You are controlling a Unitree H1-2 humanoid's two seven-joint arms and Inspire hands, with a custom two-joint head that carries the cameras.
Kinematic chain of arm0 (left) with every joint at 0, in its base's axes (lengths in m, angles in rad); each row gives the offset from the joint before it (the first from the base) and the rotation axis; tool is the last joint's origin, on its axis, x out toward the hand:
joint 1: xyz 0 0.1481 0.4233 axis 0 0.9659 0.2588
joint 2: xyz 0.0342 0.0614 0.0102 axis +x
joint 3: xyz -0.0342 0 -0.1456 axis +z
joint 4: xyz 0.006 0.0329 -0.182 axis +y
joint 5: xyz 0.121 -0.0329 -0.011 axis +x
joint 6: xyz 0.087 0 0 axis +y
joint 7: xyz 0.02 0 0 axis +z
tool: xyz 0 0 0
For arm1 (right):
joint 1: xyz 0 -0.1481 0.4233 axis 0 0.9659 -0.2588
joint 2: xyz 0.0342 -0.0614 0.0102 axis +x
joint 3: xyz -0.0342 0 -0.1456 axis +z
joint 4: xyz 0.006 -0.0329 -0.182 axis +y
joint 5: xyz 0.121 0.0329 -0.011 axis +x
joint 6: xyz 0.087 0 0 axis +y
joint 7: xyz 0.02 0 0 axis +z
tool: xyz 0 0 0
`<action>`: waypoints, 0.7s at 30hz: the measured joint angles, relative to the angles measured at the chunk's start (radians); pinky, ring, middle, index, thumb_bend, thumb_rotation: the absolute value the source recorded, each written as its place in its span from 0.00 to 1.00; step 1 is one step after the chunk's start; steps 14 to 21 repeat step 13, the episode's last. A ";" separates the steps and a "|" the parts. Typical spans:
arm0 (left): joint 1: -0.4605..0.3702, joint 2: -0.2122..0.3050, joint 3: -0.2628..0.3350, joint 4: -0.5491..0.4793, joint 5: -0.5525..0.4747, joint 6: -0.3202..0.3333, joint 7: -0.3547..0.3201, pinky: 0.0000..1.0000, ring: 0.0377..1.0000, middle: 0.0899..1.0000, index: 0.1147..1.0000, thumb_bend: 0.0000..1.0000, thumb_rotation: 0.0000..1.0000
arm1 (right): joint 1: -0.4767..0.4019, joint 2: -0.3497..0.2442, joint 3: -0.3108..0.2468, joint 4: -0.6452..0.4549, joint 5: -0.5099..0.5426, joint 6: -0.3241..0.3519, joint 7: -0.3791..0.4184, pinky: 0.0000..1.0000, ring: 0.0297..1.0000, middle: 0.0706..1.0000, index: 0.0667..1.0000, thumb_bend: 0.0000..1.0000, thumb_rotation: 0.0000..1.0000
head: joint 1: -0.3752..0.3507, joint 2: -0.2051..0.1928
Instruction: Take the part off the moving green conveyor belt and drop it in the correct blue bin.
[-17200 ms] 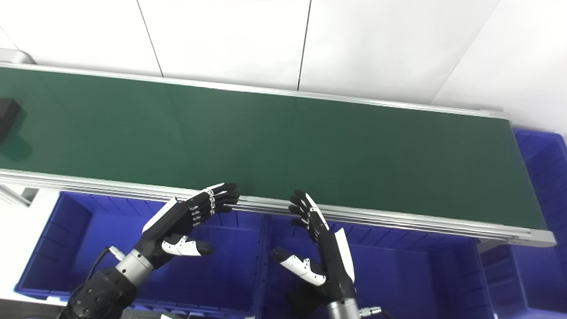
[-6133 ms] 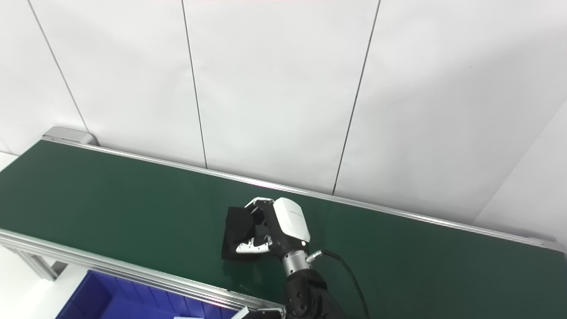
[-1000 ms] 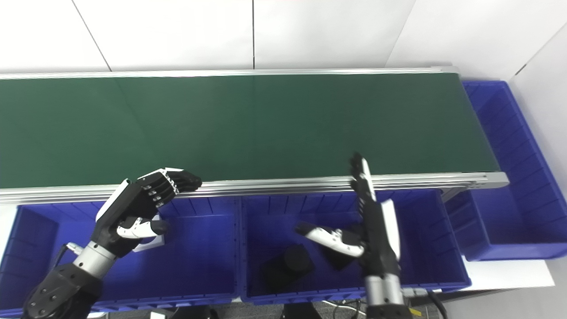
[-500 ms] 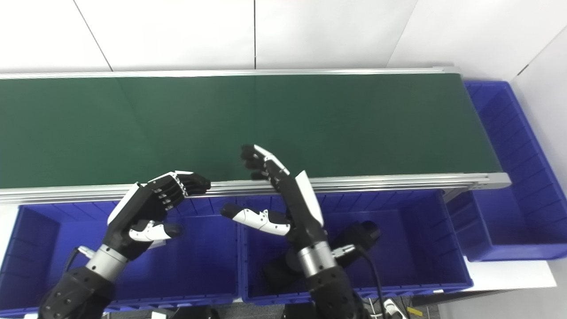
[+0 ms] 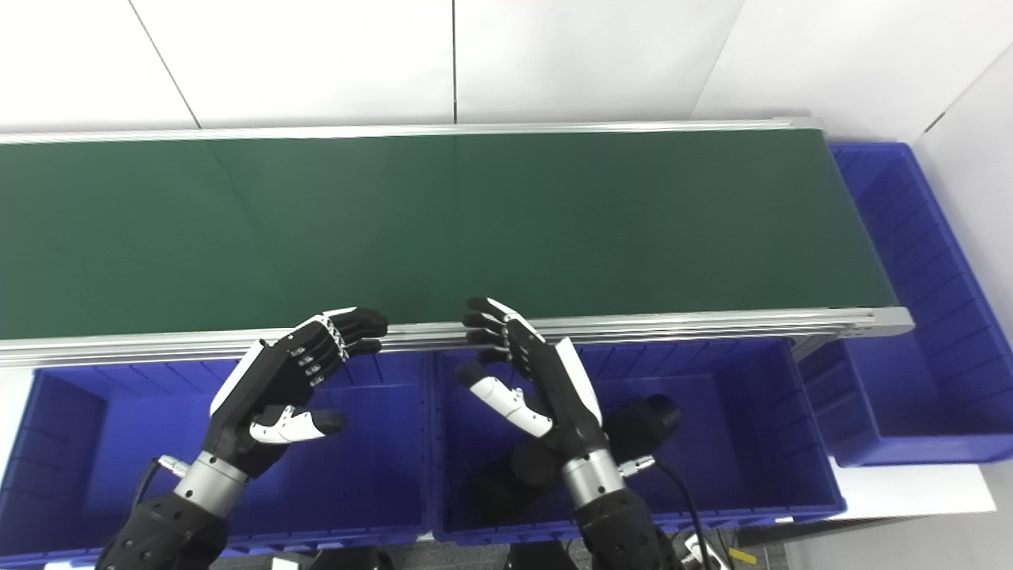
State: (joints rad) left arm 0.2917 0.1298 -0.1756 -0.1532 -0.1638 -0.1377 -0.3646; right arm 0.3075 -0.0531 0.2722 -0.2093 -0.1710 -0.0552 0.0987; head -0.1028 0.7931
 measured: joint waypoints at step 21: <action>0.000 -0.010 -0.015 0.035 0.022 -0.038 0.016 0.81 0.83 0.82 0.79 1.00 0.43 | 0.018 -0.030 -0.015 0.025 0.020 -0.053 0.001 0.71 0.79 0.81 0.86 0.65 0.72 | 0.035 -0.031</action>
